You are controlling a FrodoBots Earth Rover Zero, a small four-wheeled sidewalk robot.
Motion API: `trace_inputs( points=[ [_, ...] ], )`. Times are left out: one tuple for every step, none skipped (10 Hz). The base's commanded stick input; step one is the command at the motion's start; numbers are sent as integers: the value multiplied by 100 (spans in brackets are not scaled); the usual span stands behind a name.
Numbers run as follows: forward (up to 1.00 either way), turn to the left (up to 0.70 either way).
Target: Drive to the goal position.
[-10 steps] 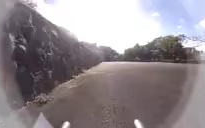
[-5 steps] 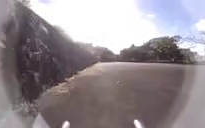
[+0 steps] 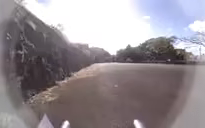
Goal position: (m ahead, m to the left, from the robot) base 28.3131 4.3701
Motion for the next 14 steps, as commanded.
trace_inputs(
  points=[
    [70,-17],
    [70,-24],
    [70,-31],
    [70,-23],
    [70,-15],
    [70,0],
    [70,0],
    [70,0],
    [70,0],
    [70,0],
    [70,0],
    [70,0],
    [70,0],
    [70,0]
  ],
)
